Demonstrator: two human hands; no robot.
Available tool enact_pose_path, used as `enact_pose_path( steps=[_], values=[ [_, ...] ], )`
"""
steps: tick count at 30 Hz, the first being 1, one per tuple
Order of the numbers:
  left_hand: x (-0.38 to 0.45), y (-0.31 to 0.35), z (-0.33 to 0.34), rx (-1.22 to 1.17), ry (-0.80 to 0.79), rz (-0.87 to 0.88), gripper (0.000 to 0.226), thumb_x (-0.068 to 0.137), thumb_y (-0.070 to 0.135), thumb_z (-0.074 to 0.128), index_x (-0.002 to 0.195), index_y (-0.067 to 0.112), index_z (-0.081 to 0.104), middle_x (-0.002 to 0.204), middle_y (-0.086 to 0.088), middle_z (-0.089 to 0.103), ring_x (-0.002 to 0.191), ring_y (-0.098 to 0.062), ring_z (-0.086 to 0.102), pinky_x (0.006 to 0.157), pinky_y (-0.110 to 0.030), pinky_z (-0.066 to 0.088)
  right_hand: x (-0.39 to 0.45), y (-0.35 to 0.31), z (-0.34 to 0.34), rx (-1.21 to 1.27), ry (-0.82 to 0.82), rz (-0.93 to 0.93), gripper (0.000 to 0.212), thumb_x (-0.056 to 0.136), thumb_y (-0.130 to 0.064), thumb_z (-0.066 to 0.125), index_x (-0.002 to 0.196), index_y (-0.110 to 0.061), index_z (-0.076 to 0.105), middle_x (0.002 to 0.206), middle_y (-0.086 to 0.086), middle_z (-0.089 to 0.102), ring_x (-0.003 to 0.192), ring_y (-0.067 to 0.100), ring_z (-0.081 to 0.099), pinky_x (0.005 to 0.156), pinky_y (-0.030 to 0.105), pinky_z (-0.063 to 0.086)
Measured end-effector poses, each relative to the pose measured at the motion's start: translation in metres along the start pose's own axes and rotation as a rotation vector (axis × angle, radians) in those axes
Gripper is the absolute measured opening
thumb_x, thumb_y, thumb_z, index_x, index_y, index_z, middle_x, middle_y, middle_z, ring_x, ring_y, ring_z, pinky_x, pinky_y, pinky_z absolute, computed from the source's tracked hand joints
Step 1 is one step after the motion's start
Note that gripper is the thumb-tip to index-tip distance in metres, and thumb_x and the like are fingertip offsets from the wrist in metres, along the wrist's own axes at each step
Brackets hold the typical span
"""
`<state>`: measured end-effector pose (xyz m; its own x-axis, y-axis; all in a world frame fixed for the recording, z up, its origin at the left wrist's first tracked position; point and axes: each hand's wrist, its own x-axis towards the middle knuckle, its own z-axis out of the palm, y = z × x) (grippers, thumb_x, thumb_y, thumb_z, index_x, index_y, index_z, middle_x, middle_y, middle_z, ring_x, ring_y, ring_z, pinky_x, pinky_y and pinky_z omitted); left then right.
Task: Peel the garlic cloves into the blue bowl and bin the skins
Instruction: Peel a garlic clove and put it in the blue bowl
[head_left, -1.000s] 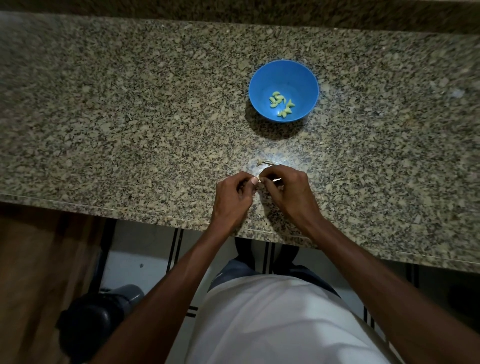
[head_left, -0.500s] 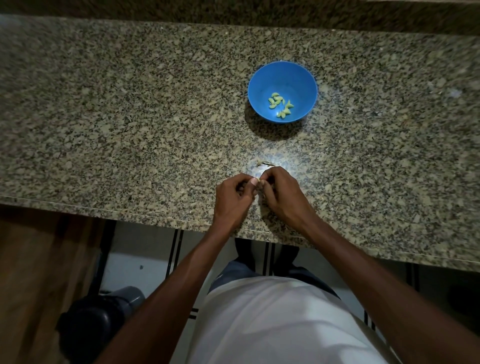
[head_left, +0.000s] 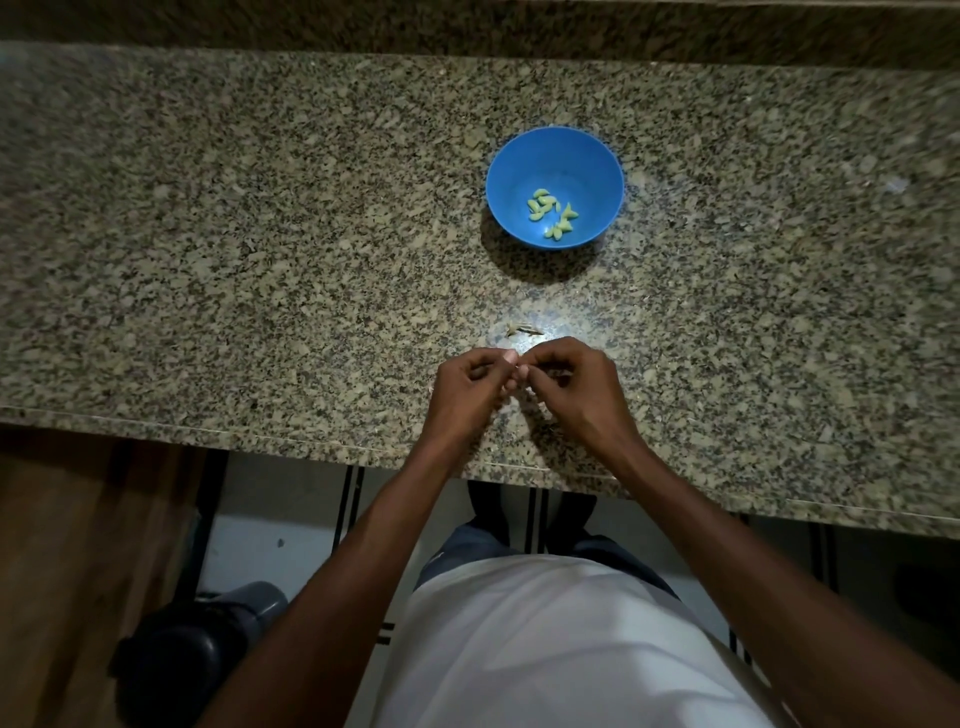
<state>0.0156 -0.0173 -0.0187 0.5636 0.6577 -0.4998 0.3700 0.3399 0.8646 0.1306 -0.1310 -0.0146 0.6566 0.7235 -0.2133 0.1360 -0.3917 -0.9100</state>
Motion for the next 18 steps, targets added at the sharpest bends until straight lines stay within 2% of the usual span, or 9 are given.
enact_pose_path(
  steps=[5,9,12,14,16,18],
  values=[
    [0.002,-0.002,-0.005,0.076,-0.048,0.051,0.020,0.103,0.020,0.066,0.109,0.004,0.076,0.083,-0.005,0.077,0.074,-0.009,0.069,0.073,-0.027,0.060,0.005,0.001,-0.006,0.175,-0.004,0.124,0.010,0.093,-0.019,0.080,0.102,-0.014,0.078,0.092,0.000,0.080,0.089,0.015,0.078,0.080,0.034,0.063],
    [0.003,-0.001,-0.002,0.115,-0.068,0.037,0.020,0.105,0.017,0.062,0.111,0.002,0.074,0.086,-0.006,0.076,0.074,-0.009,0.068,0.073,-0.026,0.059,0.012,0.000,-0.011,0.032,-0.066,0.037,0.009,0.095,-0.018,0.076,0.102,-0.018,0.081,0.093,-0.007,0.080,0.088,0.005,0.076,0.080,0.027,0.061],
    [0.004,-0.002,-0.003,0.130,-0.066,0.051,0.018,0.104,0.016,0.062,0.113,0.004,0.073,0.090,-0.008,0.077,0.076,-0.009,0.070,0.072,-0.024,0.059,0.016,-0.003,-0.012,-0.008,-0.083,0.044,0.009,0.096,-0.020,0.075,0.102,-0.018,0.081,0.092,-0.009,0.080,0.088,0.003,0.075,0.079,0.026,0.061],
    [0.004,-0.002,-0.003,0.171,-0.066,0.093,0.017,0.104,0.016,0.064,0.113,0.006,0.073,0.093,-0.008,0.077,0.080,-0.012,0.072,0.075,-0.025,0.061,0.018,-0.001,-0.012,0.059,-0.102,0.108,0.009,0.095,-0.020,0.077,0.102,-0.016,0.080,0.091,-0.003,0.081,0.087,0.011,0.077,0.079,0.031,0.063],
    [0.004,-0.002,-0.005,0.203,-0.063,0.127,0.016,0.102,0.016,0.067,0.114,0.008,0.073,0.095,-0.007,0.078,0.084,-0.013,0.075,0.076,-0.028,0.062,0.018,-0.001,-0.012,0.237,-0.124,0.227,0.010,0.095,-0.013,0.076,0.104,-0.008,0.078,0.091,0.011,0.080,0.086,0.023,0.078,0.080,0.038,0.063],
    [0.005,-0.002,-0.007,0.233,-0.053,0.159,0.015,0.100,0.015,0.069,0.113,0.009,0.074,0.096,-0.005,0.078,0.086,-0.012,0.075,0.078,-0.030,0.063,0.018,-0.002,-0.014,0.382,-0.146,0.327,0.012,0.096,-0.007,0.074,0.107,-0.001,0.076,0.094,0.021,0.079,0.086,0.029,0.076,0.080,0.039,0.062]
  ],
)
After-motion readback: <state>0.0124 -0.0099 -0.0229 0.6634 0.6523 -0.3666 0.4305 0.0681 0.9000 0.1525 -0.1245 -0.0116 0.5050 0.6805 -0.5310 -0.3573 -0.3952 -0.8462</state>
